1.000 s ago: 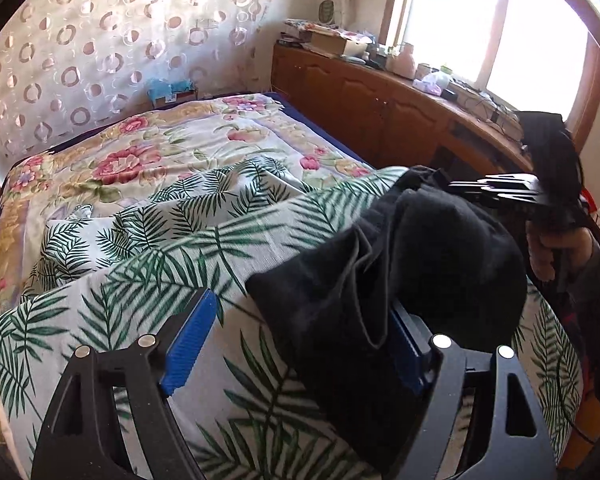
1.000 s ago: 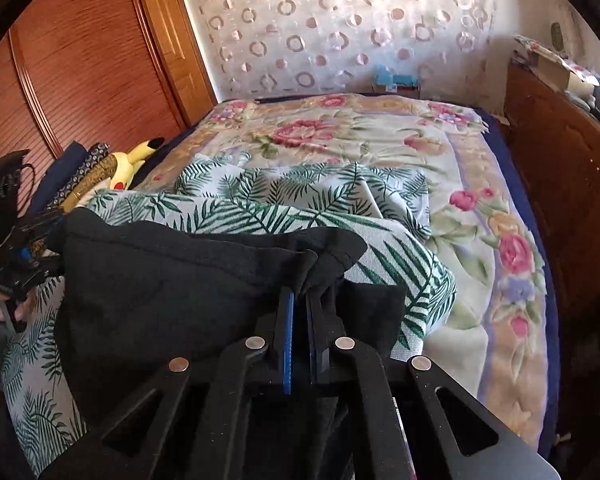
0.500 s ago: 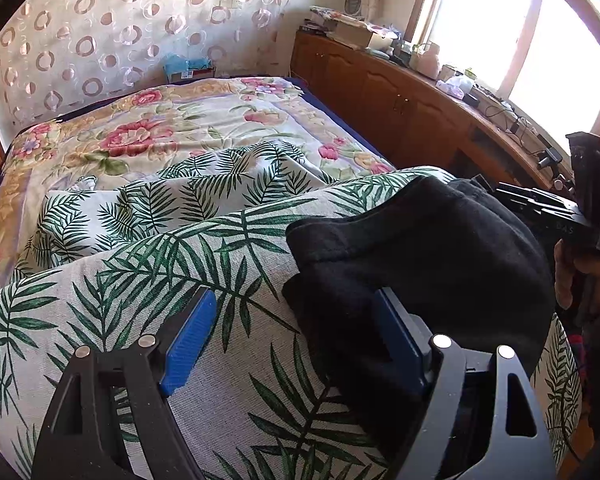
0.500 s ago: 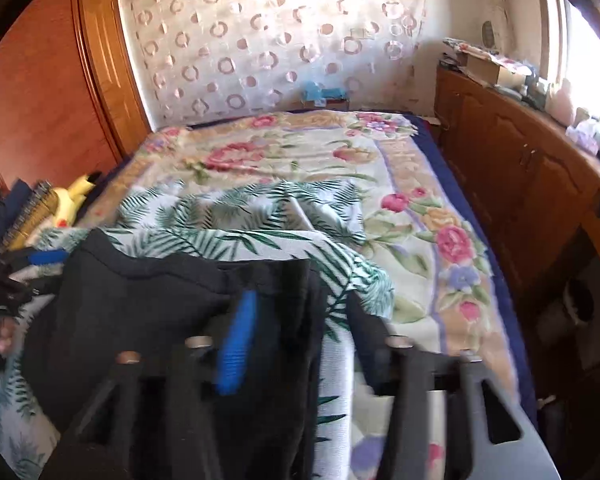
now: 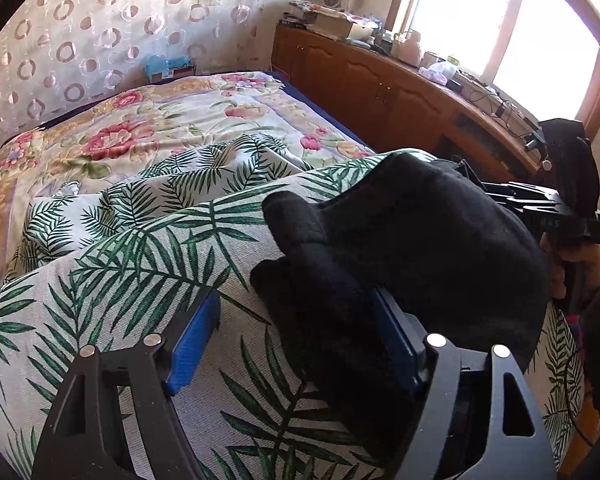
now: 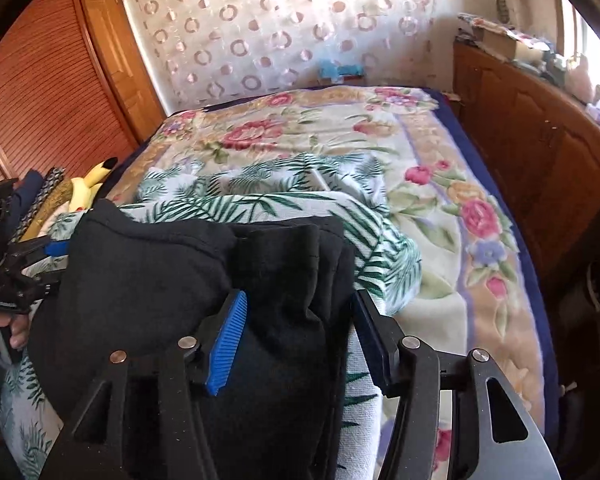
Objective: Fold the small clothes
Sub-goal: 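Lift the folded shirt up off the bed with both grippers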
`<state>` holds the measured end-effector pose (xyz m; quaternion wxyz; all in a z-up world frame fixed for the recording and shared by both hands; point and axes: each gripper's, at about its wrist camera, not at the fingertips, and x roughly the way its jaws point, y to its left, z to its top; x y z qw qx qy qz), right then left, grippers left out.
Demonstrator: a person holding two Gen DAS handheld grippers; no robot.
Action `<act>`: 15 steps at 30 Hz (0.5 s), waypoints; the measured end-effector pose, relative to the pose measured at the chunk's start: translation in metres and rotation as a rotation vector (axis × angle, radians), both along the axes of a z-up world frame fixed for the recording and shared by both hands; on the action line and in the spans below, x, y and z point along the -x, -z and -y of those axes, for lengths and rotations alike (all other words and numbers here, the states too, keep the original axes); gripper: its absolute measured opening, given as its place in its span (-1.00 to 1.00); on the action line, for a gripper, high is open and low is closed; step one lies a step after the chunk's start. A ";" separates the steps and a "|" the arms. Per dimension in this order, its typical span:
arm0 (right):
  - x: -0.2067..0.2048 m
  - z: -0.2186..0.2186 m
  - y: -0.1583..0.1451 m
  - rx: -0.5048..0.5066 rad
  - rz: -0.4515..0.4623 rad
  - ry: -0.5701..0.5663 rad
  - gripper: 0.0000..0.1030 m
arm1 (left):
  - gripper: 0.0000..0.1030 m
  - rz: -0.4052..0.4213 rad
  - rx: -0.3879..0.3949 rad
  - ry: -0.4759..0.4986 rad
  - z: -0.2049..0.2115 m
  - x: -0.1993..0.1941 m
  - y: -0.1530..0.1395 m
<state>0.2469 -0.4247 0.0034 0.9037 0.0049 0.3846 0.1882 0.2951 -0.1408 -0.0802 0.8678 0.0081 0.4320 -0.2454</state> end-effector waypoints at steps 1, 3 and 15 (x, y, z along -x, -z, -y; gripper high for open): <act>-0.001 -0.001 0.000 0.005 0.001 -0.001 0.09 | 0.43 -0.001 0.003 0.004 0.000 0.000 0.000; 0.000 -0.003 0.001 0.009 0.007 -0.021 -0.08 | 0.33 -0.001 0.008 0.024 0.004 0.001 -0.001; 0.039 -0.012 -0.024 0.030 0.177 -0.036 -0.82 | -0.69 0.082 0.072 0.052 0.004 0.030 -0.038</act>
